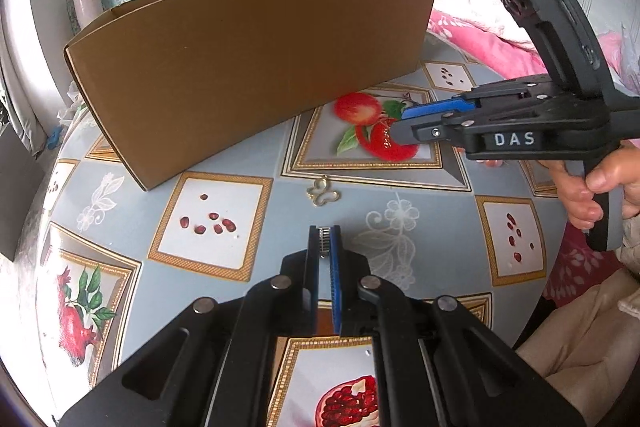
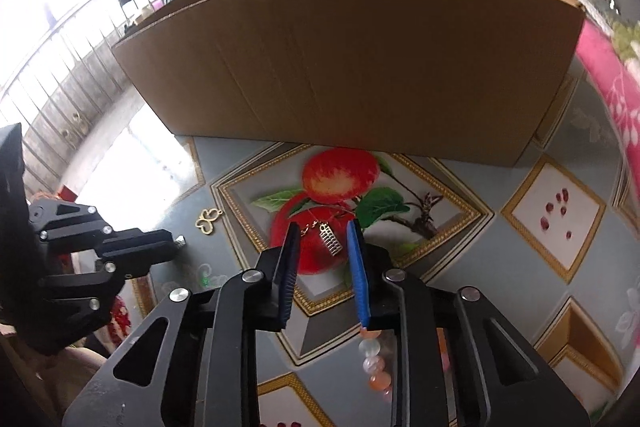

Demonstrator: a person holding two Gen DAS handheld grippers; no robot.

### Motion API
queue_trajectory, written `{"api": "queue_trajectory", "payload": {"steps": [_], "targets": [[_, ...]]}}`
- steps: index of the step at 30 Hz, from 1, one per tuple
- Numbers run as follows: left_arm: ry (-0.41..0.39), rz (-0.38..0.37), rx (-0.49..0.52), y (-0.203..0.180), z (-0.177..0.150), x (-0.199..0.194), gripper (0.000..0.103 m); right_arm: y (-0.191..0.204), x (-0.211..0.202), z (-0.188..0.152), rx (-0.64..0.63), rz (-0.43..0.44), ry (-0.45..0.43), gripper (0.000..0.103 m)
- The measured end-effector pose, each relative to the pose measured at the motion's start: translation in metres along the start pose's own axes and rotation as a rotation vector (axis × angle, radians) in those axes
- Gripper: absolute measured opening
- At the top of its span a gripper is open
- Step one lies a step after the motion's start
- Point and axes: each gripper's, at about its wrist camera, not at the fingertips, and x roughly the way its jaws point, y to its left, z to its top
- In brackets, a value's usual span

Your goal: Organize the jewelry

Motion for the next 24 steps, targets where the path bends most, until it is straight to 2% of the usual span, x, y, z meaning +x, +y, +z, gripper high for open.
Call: {"api": "queue_trajectory", "payload": {"steps": [3, 6, 9, 16, 18, 24], "targets": [[-0.003, 0.000, -0.002, 0.000, 0.000, -0.001, 0.004, 0.013, 0.002, 0.000, -0.084, -0.068, 0.000, 0.009], [-0.005, 0.003, 0.000, -0.001, 0.000, -0.001, 0.004, 0.020, 0.003, -0.003, -0.122, -0.075, 0.004, 0.000], [-0.007, 0.004, 0.001, -0.001, 0.001, -0.001, 0.004, 0.026, 0.002, -0.004, -0.143, -0.084, -0.003, 0.000], [-0.013, 0.004, -0.003, 0.000, 0.000, -0.002, 0.004, 0.013, -0.014, -0.009, -0.071, -0.053, -0.044, 0.000], [-0.018, 0.002, -0.008, 0.001, 0.000, -0.003, 0.000, 0.009, -0.021, -0.009, -0.062, -0.052, -0.060, 0.000], [-0.030, 0.003, -0.021, 0.003, -0.001, -0.008, 0.000, 0.008, -0.035, -0.005, -0.046, -0.044, -0.094, 0.000]]}}
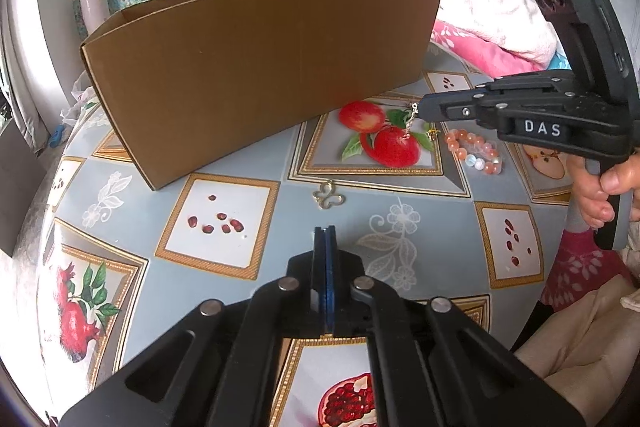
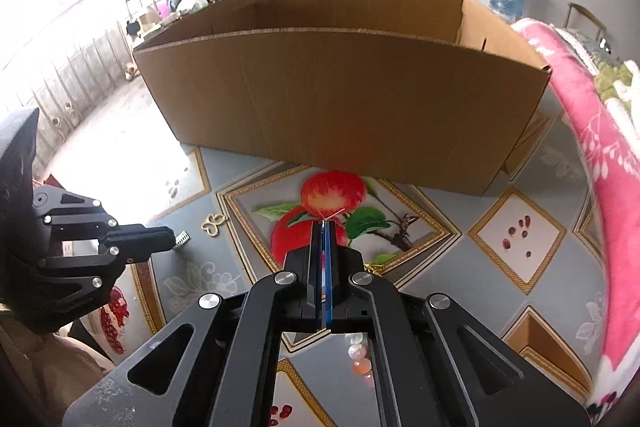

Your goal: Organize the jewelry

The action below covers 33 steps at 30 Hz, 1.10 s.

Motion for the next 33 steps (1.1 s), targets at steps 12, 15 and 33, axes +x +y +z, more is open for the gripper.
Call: {"api": "queue_trajectory", "payload": {"steps": [12, 15, 33], "targets": [[-0.011, -0.035, -0.034, 0.004, 0.005, -0.006, 0.019, 0.002, -0.007, -0.003, 0.011, 0.054, -0.001, 0.000], [-0.003, -0.046, -0.045, 0.006, 0.004, -0.003, 0.021, 0.006, -0.004, -0.004, 0.011, 0.061, 0.000, 0.000], [0.051, 0.062, 0.043, -0.012, 0.009, 0.015, 0.005, 0.000, -0.002, -0.006, 0.038, 0.070, -0.014, 0.000]]}}
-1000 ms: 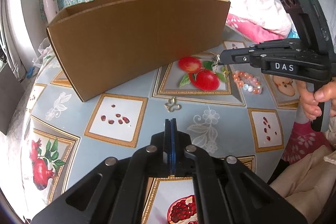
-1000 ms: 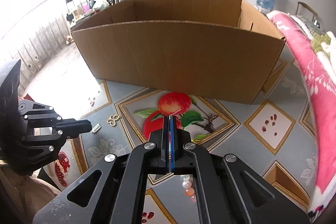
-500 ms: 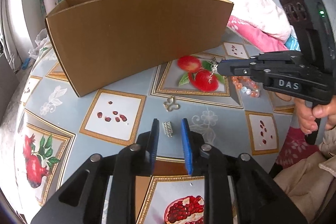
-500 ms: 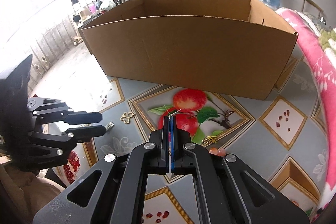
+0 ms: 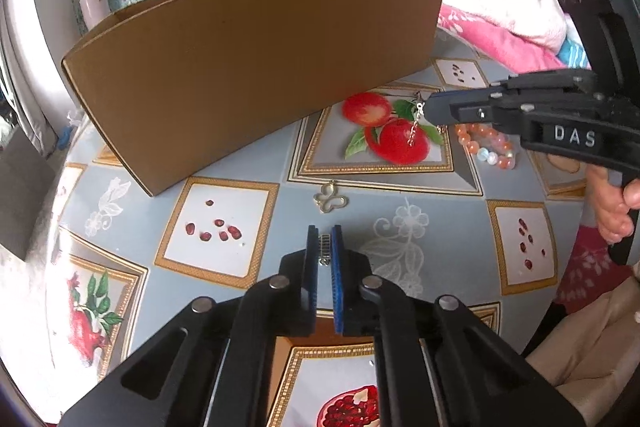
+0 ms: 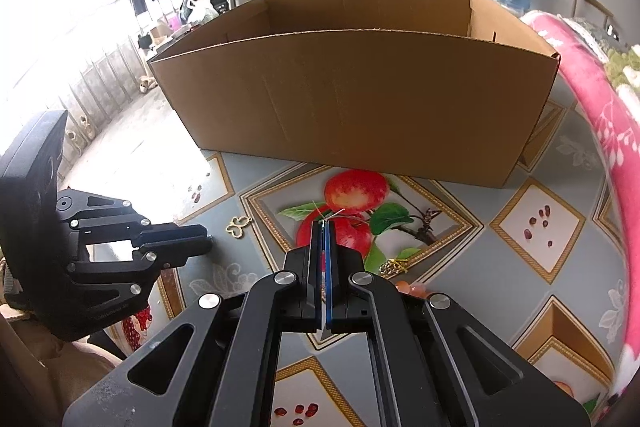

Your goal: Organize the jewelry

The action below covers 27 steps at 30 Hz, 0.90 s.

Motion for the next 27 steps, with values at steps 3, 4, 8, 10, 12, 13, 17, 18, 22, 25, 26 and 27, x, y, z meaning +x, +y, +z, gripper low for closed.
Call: {"api": "queue_trajectory", "payload": {"steps": [3, 4, 8, 10, 12, 13, 17, 18, 22, 25, 26, 27], "targets": [[-0.002, 0.004, -0.001, 0.000, -0.001, -0.001, 0.004, -0.001, -0.001, 0.000, 0.002, -0.002, -0.004, 0.000], [-0.003, -0.001, -0.007, 0.001, -0.001, -0.001, 0.004, -0.002, -0.002, 0.000, 0.004, -0.003, -0.006, 0.000], [-0.010, -0.008, -0.017, 0.003, -0.003, -0.002, 0.004, -0.002, -0.005, -0.001, 0.007, -0.005, -0.014, 0.000], [-0.016, -0.015, -0.024, 0.005, -0.004, -0.003, 0.004, -0.002, -0.007, -0.001, 0.008, -0.006, -0.018, 0.000], [-0.030, -0.026, -0.035, 0.008, -0.004, -0.008, 0.004, -0.002, -0.008, 0.000, 0.008, -0.007, -0.022, 0.000], [-0.045, -0.027, -0.040, 0.010, -0.004, -0.013, 0.004, -0.002, -0.010, 0.000, 0.007, -0.008, -0.028, 0.000], [-0.127, -0.048, -0.057, 0.019, 0.005, -0.041, 0.004, -0.001, -0.020, 0.007, 0.005, -0.001, -0.056, 0.000], [-0.148, -0.050, -0.056, 0.021, 0.008, -0.049, 0.004, -0.001, -0.024, 0.010, 0.003, 0.004, -0.067, 0.000], [-0.256, -0.038, -0.026, 0.025, 0.031, -0.089, 0.004, 0.001, -0.050, 0.034, -0.015, 0.027, -0.142, 0.000], [-0.347, -0.063, -0.009, 0.026, 0.051, -0.117, 0.004, 0.003, -0.069, 0.055, -0.041, 0.037, -0.210, 0.000], [-0.369, -0.073, -0.004, 0.026, 0.059, -0.122, 0.004, 0.003, -0.075, 0.064, -0.049, 0.044, -0.234, 0.000], [-0.383, -0.079, -0.001, 0.027, 0.065, -0.125, 0.004, 0.002, -0.080, 0.072, -0.054, 0.052, -0.255, 0.000]]}}
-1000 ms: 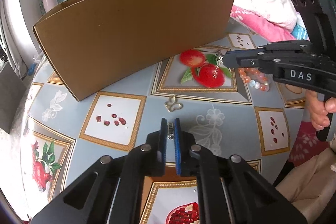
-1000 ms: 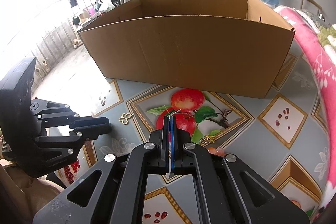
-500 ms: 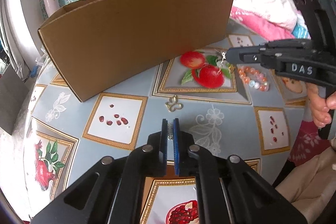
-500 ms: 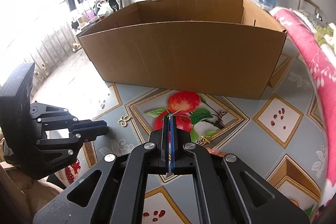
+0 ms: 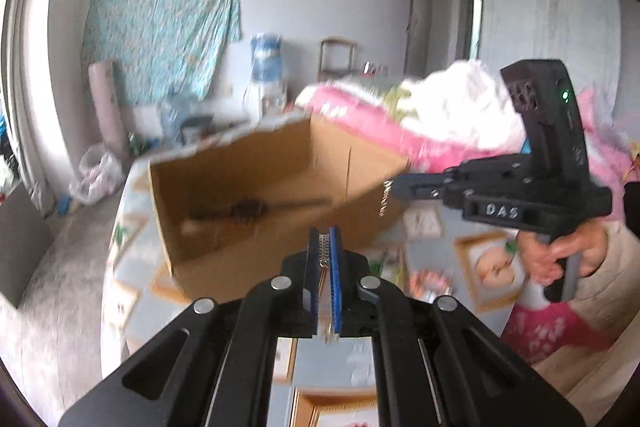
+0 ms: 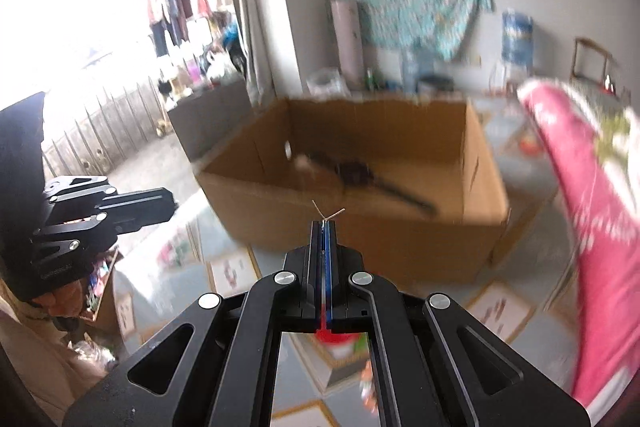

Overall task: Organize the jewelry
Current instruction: 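Carry the spring charm and pendant over the box with both tools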

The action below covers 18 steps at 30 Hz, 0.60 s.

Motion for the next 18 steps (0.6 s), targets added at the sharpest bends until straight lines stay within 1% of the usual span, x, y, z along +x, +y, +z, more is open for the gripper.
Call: {"api": "queue_trajectory", "payload": {"steps": [2, 3, 6, 7, 9, 11, 13, 18], "targets": [[-0.031, -0.015, 0.000, 0.003, 0.017, 0.004, 0.004, -0.004, 0.000, 0.012, 0.002, 0.014, -0.022, 0.000], [-0.035, -0.016, 0.000, 0.003, 0.023, 0.008, 0.004, -0.008, 0.001, 0.020, 0.002, 0.019, -0.030, 0.000], [-0.016, -0.032, -0.035, 0.014, 0.039, 0.032, 0.004, -0.018, 0.013, 0.033, 0.015, 0.036, -0.024, 0.000], [0.005, -0.048, -0.069, 0.020, 0.044, 0.047, 0.004, -0.023, 0.019, 0.036, 0.026, 0.036, -0.013, 0.000], [0.033, -0.064, -0.106, 0.028, 0.047, 0.063, 0.004, -0.033, 0.030, 0.039, 0.047, 0.045, 0.009, 0.000], [0.092, -0.083, -0.154, 0.036, 0.051, 0.092, 0.004, -0.046, 0.046, 0.040, 0.085, 0.057, 0.047, 0.000], [0.135, -0.118, -0.202, 0.041, 0.051, 0.112, 0.004, -0.057, 0.063, 0.040, 0.115, 0.065, 0.087, 0.000], [0.252, -0.152, -0.320, 0.054, 0.050, 0.162, 0.004, -0.076, 0.094, 0.041, 0.168, 0.076, 0.172, 0.000]]}}
